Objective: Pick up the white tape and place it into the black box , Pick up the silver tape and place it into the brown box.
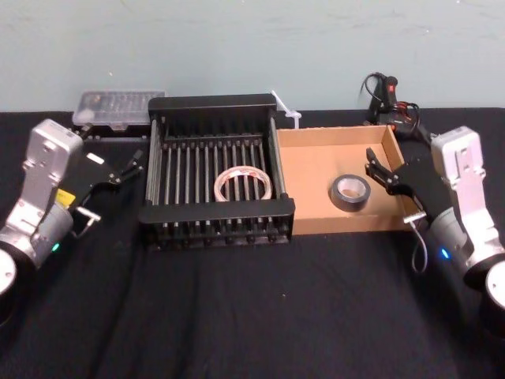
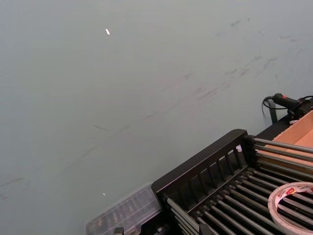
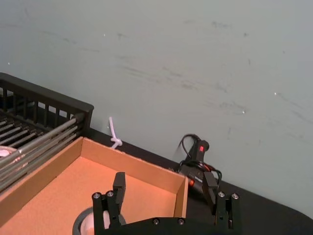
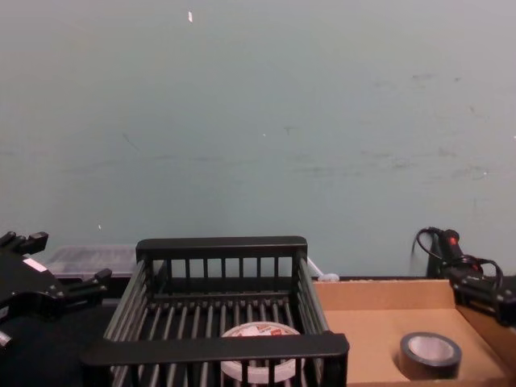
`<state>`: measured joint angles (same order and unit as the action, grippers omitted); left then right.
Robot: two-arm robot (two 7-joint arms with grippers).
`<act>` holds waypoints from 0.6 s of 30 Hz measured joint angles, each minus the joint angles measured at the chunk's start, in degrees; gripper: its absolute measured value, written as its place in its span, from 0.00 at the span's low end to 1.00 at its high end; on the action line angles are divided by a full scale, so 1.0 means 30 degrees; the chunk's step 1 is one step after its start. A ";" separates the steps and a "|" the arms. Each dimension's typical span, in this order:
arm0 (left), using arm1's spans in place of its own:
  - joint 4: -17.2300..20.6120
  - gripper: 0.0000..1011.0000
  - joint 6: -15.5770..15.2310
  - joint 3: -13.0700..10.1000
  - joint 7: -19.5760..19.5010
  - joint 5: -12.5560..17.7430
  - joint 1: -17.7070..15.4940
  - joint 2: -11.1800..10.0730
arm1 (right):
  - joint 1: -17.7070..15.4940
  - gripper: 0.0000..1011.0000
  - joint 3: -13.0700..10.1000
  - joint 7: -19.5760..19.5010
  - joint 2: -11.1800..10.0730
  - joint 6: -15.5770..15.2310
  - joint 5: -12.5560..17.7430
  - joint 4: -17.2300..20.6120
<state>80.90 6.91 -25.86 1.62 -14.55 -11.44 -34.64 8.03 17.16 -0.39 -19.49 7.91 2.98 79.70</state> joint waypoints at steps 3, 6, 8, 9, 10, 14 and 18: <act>0.0000 0.99 0.0000 0.0001 -0.0001 0.0000 0.0001 -0.0001 | -0.0157 0.99 -0.0159 0.0021 0.0088 0.0015 0.0016 -0.0049; -0.0001 0.99 0.0001 0.0000 -0.0001 0.0000 0.0002 0.0000 | -0.0146 0.99 -0.0148 0.0021 0.0082 0.0017 0.0016 -0.0049; -0.0001 0.99 0.0000 0.0001 -0.0001 0.0000 0.0001 -0.0001 | -0.0130 0.99 -0.0138 0.0021 0.0075 0.0017 0.0016 -0.0049; 0.0000 0.99 0.0001 0.0000 0.0000 0.0000 0.0000 0.0001 | -0.0125 0.99 -0.0133 0.0022 0.0071 0.0017 0.0016 -0.0049; -0.0001 0.99 0.0001 0.0000 -0.0001 0.0000 0.0001 0.0000 | -0.0114 0.99 -0.0124 0.0021 0.0066 0.0017 0.0016 -0.0046; 0.0000 0.99 0.0000 0.0000 -0.0001 0.0000 0.0000 -0.0001 | -0.0098 0.99 -0.0103 0.0021 0.0054 0.0015 0.0014 -0.0042; -0.0001 0.99 0.0001 0.0000 0.0000 0.0000 0.0000 0.0000 | -0.0078 0.99 -0.0088 0.0021 0.0048 0.0017 0.0010 -0.0036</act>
<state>80.90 6.91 -25.86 1.62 -14.55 -11.43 -34.65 7.80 16.90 -0.32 -19.35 7.96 3.01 79.59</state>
